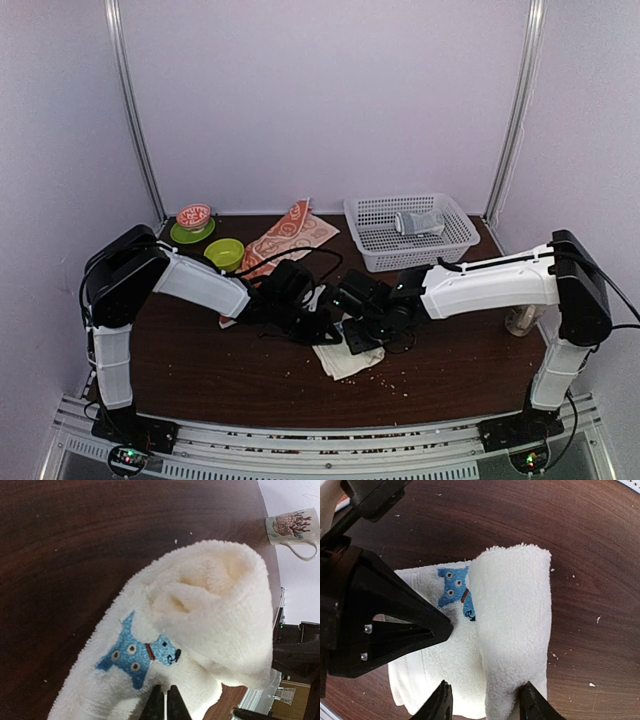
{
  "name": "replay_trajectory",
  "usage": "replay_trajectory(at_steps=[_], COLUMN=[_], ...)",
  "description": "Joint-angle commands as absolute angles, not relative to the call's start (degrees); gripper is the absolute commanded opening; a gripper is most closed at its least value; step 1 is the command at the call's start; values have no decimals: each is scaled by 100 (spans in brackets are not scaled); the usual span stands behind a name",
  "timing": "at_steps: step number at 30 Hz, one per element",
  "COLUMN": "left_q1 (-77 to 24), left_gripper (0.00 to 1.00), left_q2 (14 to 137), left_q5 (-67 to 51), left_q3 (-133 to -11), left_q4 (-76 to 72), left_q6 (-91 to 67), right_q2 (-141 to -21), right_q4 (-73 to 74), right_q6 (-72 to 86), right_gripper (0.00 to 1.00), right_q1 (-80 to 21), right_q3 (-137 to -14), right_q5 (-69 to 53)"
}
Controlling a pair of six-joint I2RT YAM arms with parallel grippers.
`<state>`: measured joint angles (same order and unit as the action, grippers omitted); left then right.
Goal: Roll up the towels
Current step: Roll the towel at the center of the board.
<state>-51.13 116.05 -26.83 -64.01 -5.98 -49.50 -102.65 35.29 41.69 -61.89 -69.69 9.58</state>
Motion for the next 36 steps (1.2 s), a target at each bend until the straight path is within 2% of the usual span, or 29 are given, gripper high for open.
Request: replay_trajectory(at_steps=[1, 8, 27, 36], left_q1=[-5072, -5073, -4922, -4861], left_gripper=[4, 0, 0, 0], left_q2=[11681, 11684, 10782, 10942], left_q5=[-2719, -2721, -2481, -2023], left_q3=[-6323, -6321, -5866, -6050], left_q4=[-771, -756, -402, 429], left_q6=[-4954, -4951, -4802, -4790], right_q2=[-10165, -10177, -10499, -10574], right_q4=[3289, 3053, 3086, 3188], right_q6=[4100, 4066, 4009, 3988], right_gripper=[46, 46, 44, 44], right_q1=[-6258, -6293, -6293, -6297], right_q3=[-6916, -6840, -6976, -7091], right_q5=[786, 557, 431, 429])
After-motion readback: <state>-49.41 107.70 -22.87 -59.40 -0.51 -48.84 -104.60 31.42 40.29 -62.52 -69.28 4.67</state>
